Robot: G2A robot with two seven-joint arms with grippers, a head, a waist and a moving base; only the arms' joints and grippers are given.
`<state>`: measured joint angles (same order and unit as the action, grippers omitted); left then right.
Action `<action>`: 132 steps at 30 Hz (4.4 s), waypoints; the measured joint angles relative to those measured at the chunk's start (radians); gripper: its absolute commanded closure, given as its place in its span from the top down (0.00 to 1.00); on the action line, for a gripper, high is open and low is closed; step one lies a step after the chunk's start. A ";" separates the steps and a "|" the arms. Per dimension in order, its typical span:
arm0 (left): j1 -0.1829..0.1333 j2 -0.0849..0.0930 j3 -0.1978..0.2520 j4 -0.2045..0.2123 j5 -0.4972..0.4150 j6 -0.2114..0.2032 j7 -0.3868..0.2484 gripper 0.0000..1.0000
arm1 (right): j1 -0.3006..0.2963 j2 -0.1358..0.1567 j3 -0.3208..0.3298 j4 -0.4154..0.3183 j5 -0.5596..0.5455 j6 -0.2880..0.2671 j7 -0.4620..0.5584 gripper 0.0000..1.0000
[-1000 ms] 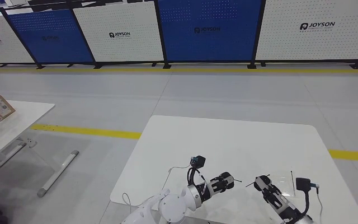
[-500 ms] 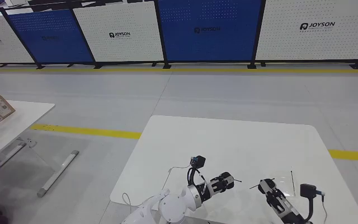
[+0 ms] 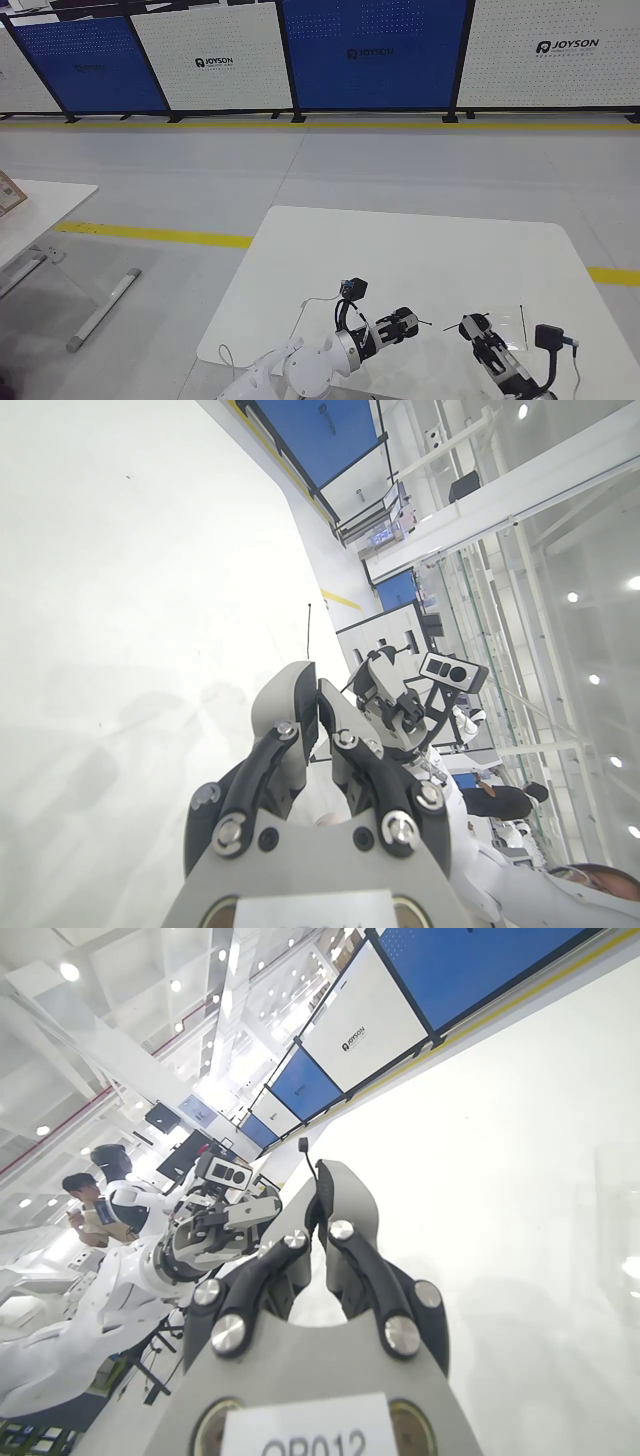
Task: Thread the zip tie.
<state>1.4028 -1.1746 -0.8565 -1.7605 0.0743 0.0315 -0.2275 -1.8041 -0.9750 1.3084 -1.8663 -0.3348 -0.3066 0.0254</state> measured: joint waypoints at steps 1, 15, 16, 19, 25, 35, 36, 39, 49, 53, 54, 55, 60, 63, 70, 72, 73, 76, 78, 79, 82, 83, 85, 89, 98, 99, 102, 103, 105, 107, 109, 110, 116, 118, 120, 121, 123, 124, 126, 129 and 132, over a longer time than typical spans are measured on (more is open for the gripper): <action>0.000 0.000 0.000 0.000 0.000 0.000 0.000 0.00 | 0.008 -0.003 -0.009 0.007 -0.008 0.011 -0.007 0.00; 0.000 0.000 0.000 0.000 0.000 0.000 0.000 0.00 | 0.026 -0.017 -0.048 0.026 -0.050 0.035 -0.050 0.00; 0.000 0.000 0.000 0.000 0.000 0.000 0.000 0.00 | 0.026 -0.017 -0.048 0.026 -0.050 0.035 -0.050 0.00; 0.000 0.000 0.000 0.000 0.000 0.000 0.000 0.00 | 0.033 -0.021 -0.051 0.030 -0.038 0.035 -0.052 0.00; 0.000 0.000 0.000 0.000 0.000 0.000 0.000 0.00 | 0.055 -0.033 -0.074 0.051 -0.041 0.042 -0.065 0.00; 0.000 0.000 0.000 0.000 0.000 0.000 0.000 0.00 | 0.067 -0.044 -0.094 0.059 -0.060 0.055 -0.061 0.00; 0.000 0.000 0.000 0.000 0.000 0.000 0.000 0.00 | 0.067 -0.044 -0.094 0.059 -0.060 0.055 -0.061 0.00; 0.000 0.000 0.000 0.000 0.000 0.000 0.000 0.00 | 0.067 -0.044 -0.094 0.059 -0.060 0.055 -0.061 0.00; 0.000 0.000 0.000 0.000 0.000 0.000 0.000 0.00 | 0.064 -0.051 -0.070 0.058 -0.038 0.036 -0.063 0.00; 0.000 0.000 0.000 0.000 0.000 0.000 0.000 0.00 | 0.062 -0.054 -0.068 0.058 -0.045 0.032 -0.050 0.00; 0.000 0.000 0.000 0.000 0.000 0.000 0.000 0.00 | 0.063 -0.055 -0.070 0.058 -0.048 0.035 -0.045 0.00; 0.000 0.000 0.000 0.000 0.000 0.000 0.000 0.00 | 0.064 -0.056 -0.071 0.059 -0.049 0.036 -0.042 0.00; 0.000 0.000 0.000 0.000 0.000 0.000 0.000 0.00 | 0.072 -0.062 -0.074 0.069 -0.049 0.038 -0.035 0.00; 0.000 0.000 0.000 0.000 0.000 0.000 0.000 0.00 | 0.075 -0.065 -0.073 0.073 -0.049 0.039 -0.037 0.00; 0.000 0.000 0.000 0.000 0.000 0.000 0.000 0.00 | 0.065 -0.070 -0.059 0.080 -0.043 0.019 -0.038 0.00; 0.000 0.000 0.000 0.000 0.000 0.000 0.000 0.00 | 0.064 -0.071 -0.057 0.081 -0.041 0.012 -0.035 0.00; 0.000 0.000 0.000 0.000 0.000 0.000 0.000 0.00 | 0.063 -0.072 -0.056 0.081 -0.040 0.007 -0.035 0.00; 0.000 0.000 0.000 0.000 0.000 0.000 0.000 0.00 | 0.059 -0.074 -0.053 0.078 -0.041 -0.003 -0.035 0.00; 0.000 0.000 0.000 0.000 0.000 0.000 0.000 0.00 | 0.058 -0.075 -0.052 0.075 -0.045 -0.003 -0.032 0.00; 0.000 0.000 0.000 0.000 0.000 0.000 0.000 0.00 | 0.059 -0.076 -0.053 0.074 -0.046 -0.002 -0.030 0.00; 0.000 0.000 0.000 0.000 0.000 0.000 0.000 0.00 | 0.065 -0.079 -0.058 0.076 -0.051 0.006 -0.022 0.00; 0.000 0.000 0.000 0.000 0.000 0.000 0.000 0.00 | 0.067 -0.080 -0.061 0.078 -0.052 0.008 -0.020 0.00; 0.000 0.000 0.000 0.000 0.000 0.000 0.000 0.00 | 0.071 -0.083 -0.065 0.081 -0.054 0.011 -0.019 0.00; 0.000 0.000 0.000 0.000 0.000 0.000 0.000 0.00 | 0.069 -0.087 -0.064 0.084 -0.053 0.002 -0.034 0.00; 0.000 0.000 0.000 0.000 0.000 0.000 0.000 0.00 | 0.053 -0.092 -0.049 0.080 -0.060 -0.003 -0.038 0.00; 0.000 0.000 0.000 0.000 0.000 0.000 0.000 0.00 | 0.053 -0.093 -0.049 0.081 -0.060 -0.003 -0.037 0.00; 0.000 0.000 0.000 0.000 0.000 0.000 0.000 0.00 | 0.054 -0.095 -0.049 0.083 -0.059 -0.002 -0.035 0.00; 0.000 0.000 0.000 0.000 0.000 0.000 0.000 0.00 | 0.054 -0.096 -0.049 0.083 -0.059 -0.003 -0.036 0.00; 0.000 0.000 0.000 0.000 0.000 0.000 0.000 0.00 | 0.054 -0.098 -0.048 0.083 -0.058 -0.006 -0.039 0.00; 0.000 0.000 0.000 0.000 0.000 0.000 0.000 0.00 | 0.051 -0.099 -0.045 0.083 -0.059 -0.009 -0.041 0.00; 0.000 0.000 0.000 0.000 0.000 0.000 0.000 0.00 | 0.048 -0.100 -0.042 0.083 -0.060 -0.010 -0.041 0.00; 0.000 0.000 0.000 0.000 0.000 0.000 0.000 0.00 | 0.047 -0.101 -0.041 0.083 -0.060 -0.010 -0.041 0.00; 0.000 0.000 0.000 0.000 0.000 0.000 0.000 0.00 | 0.047 -0.105 -0.040 0.085 -0.060 -0.010 -0.039 0.00; 0.000 0.000 0.000 0.000 0.000 0.000 0.000 0.00 | 0.047 -0.106 -0.039 0.085 -0.062 -0.011 -0.039 0.00; 0.000 0.000 0.000 0.000 0.000 0.000 0.000 0.00 | 0.048 -0.108 -0.039 0.086 -0.064 -0.010 -0.037 0.00; 0.000 0.000 0.000 0.000 0.000 0.000 0.000 0.00 | 0.049 -0.109 -0.040 0.088 -0.065 -0.007 -0.034 0.00; 0.000 0.000 0.000 0.000 0.000 0.000 0.000 0.00 | 0.054 -0.111 -0.044 0.090 -0.067 -0.002 -0.028 0.00; 0.000 0.000 0.000 0.000 0.000 0.000 0.000 0.00 | 0.057 -0.112 -0.047 0.092 -0.069 0.002 -0.026 0.00; 0.000 0.000 0.000 0.000 0.000 0.000 0.000 0.00 | 0.062 -0.114 -0.052 0.096 -0.071 0.005 -0.023 0.00; 0.000 0.000 0.000 0.000 0.000 0.000 0.000 0.00 | 0.066 -0.117 -0.055 0.100 -0.071 0.005 -0.021 0.00; 0.000 0.000 0.000 0.000 0.000 0.000 0.000 0.00 | 0.068 -0.119 -0.057 0.102 -0.072 0.003 -0.018 0.00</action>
<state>1.4028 -1.1746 -0.8565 -1.7605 0.0743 0.0315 -0.2275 -1.7357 -1.0940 1.2518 -1.7643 -0.4066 -0.3034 0.0074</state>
